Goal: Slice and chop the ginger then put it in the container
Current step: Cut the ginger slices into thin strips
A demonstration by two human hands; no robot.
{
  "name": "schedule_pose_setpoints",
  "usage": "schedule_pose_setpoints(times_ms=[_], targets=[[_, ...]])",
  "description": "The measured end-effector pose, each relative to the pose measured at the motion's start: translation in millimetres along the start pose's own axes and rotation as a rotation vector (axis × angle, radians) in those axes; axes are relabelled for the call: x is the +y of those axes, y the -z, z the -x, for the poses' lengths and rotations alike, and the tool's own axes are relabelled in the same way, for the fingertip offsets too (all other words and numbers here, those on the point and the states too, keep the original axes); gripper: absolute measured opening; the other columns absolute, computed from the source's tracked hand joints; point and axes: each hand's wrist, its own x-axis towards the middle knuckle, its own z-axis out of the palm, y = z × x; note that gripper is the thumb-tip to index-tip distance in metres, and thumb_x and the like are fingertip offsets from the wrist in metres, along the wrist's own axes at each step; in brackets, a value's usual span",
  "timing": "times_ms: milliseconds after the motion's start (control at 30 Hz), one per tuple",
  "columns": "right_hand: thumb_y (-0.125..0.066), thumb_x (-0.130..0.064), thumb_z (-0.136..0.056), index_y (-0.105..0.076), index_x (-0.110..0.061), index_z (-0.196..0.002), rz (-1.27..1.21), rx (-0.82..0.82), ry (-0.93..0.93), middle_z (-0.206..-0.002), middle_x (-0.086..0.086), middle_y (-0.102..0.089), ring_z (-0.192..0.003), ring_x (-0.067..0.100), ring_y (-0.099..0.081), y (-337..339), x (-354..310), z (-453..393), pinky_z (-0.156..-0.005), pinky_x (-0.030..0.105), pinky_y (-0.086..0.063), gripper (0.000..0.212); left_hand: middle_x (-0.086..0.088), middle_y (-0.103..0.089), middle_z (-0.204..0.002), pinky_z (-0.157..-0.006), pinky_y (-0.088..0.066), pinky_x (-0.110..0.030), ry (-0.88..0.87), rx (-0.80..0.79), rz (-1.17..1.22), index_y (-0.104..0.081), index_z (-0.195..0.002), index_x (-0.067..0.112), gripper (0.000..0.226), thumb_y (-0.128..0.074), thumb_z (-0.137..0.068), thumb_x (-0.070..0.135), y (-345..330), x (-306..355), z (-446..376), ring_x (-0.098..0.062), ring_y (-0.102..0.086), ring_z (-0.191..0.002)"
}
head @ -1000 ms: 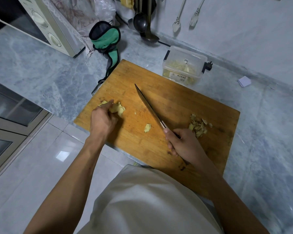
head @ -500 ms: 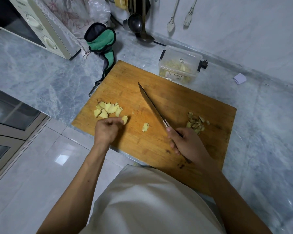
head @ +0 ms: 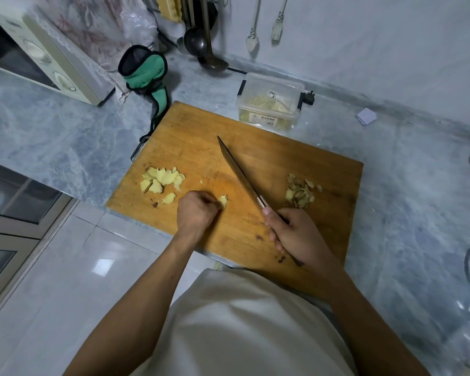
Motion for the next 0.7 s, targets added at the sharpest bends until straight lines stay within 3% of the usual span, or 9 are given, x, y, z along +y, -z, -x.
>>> schedule_pose_setpoints(times_ms=[133,233,367,567,700], targets=[[-0.051,-0.051,-0.1,-0.061,0.007,-0.082,-0.019,-0.02,0.005,-0.057,-0.001,-0.061,-0.046,0.013,-0.054,1,2,2,-0.052,0.03,-0.045,0.062,0.003,-0.074,-0.085,-0.064,-0.045,-0.019,0.005,0.016,-0.058,-0.08,-0.083,0.02,0.007,-0.081,-0.077,0.024,0,1,1,-0.013,-0.067,-0.076],[-0.05,-0.051,-0.1,-0.061,0.005,-0.083,-0.016,-0.056,-0.006,-0.058,0.0,-0.061,-0.047,0.014,-0.054,3,2,4,-0.051,0.032,-0.046,0.06,-0.006,-0.073,-0.08,-0.064,-0.056,-0.03,0.116,0.007,-0.051,-0.077,-0.079,0.01,0.025,-0.085,-0.071,0.032,-4,2,-3,-0.022,-0.07,-0.071],[-0.05,-0.047,-0.102,-0.063,0.001,-0.084,-0.014,-0.113,-0.024,-0.059,0.002,-0.06,-0.046,0.013,-0.051,8,4,6,-0.049,0.029,-0.044,0.052,-0.01,-0.071,-0.062,-0.063,-0.062,-0.04,0.304,-0.011,0.15,-0.072,-0.067,0.003,0.021,-0.083,-0.075,0.019,-12,6,-4,-0.024,-0.07,-0.057],[-0.051,-0.044,-0.103,-0.061,-0.001,-0.083,-0.01,-0.184,-0.044,-0.061,0.005,-0.057,-0.044,0.012,-0.048,11,8,2,-0.046,0.027,-0.042,0.049,-0.014,-0.069,-0.065,-0.054,-0.057,-0.032,0.48,0.13,0.532,-0.066,-0.064,0.001,0.023,-0.079,-0.081,0.011,-31,6,9,-0.025,-0.067,-0.057],[-0.051,-0.048,-0.102,-0.062,-0.01,-0.082,0.027,-0.267,-0.037,-0.062,0.002,-0.057,-0.047,0.01,-0.048,18,10,-4,-0.046,0.027,-0.042,0.044,-0.015,-0.069,-0.065,-0.054,-0.057,-0.032,0.49,0.166,0.6,-0.068,-0.065,0.0,0.024,-0.076,-0.084,0.011,-46,12,10,-0.026,-0.066,-0.054]])
